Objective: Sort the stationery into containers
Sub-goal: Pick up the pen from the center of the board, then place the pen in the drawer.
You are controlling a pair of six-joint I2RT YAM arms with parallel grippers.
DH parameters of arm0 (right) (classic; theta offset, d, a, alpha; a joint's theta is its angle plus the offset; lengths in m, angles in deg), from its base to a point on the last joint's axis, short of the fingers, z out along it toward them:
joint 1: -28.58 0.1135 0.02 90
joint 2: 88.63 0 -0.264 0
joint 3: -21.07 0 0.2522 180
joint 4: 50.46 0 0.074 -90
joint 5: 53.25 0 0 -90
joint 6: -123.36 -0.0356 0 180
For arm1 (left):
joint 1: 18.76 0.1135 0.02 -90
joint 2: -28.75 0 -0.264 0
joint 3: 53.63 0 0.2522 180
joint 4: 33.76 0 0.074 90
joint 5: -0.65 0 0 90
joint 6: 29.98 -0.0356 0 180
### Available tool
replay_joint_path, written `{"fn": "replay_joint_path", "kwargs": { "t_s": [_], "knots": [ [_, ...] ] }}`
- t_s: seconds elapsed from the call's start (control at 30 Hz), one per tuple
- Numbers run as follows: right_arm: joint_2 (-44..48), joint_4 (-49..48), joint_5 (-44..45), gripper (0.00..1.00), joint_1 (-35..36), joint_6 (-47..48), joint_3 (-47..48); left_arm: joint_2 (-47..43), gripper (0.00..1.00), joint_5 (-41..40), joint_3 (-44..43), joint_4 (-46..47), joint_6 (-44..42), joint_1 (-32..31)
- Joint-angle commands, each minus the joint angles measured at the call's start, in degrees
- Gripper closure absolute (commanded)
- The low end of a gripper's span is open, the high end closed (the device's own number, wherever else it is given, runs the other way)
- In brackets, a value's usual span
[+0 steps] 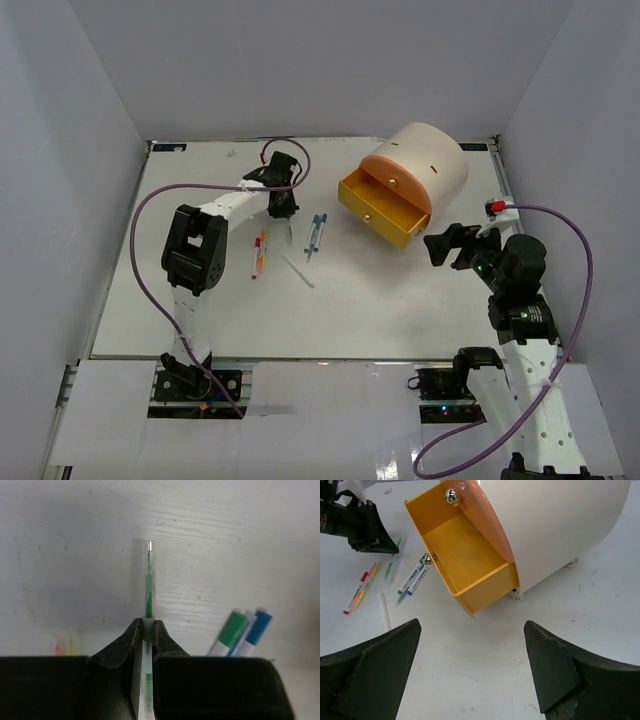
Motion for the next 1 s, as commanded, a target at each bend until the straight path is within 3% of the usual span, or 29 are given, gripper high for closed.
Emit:
{"fn": "replay_joint_path", "kwargs": {
  "t_s": [0.0,0.13,0.37,0.7,0.97],
  "knots": [
    [1.66,-2.10,1.68,0.10,0.55,0.17,-0.20,-11.30,0.90,4.77,-0.10,-0.20,5.83,-0.21],
    [2.98,-2.19,2.65,0.10,0.64,0.09,-0.82,-22.80,0.91,14.16,4.98,5.76,16.19,-0.82],
    [6.05,-2.36,5.63,0.10,1.25,0.09,-2.22,-31.18,0.91,12.97,12.37,20.35,32.90,-6.96],
    [9.40,-1.13,9.15,0.10,2.22,0.79,-1.87,-25.40,0.87,-1.79,8.69,26.61,40.82,-17.07],
    [10.80,-0.96,11.53,0.10,3.72,1.67,-2.14,-18.62,0.83,-4.61,4.91,29.60,42.49,-19.45]
  ]
}}
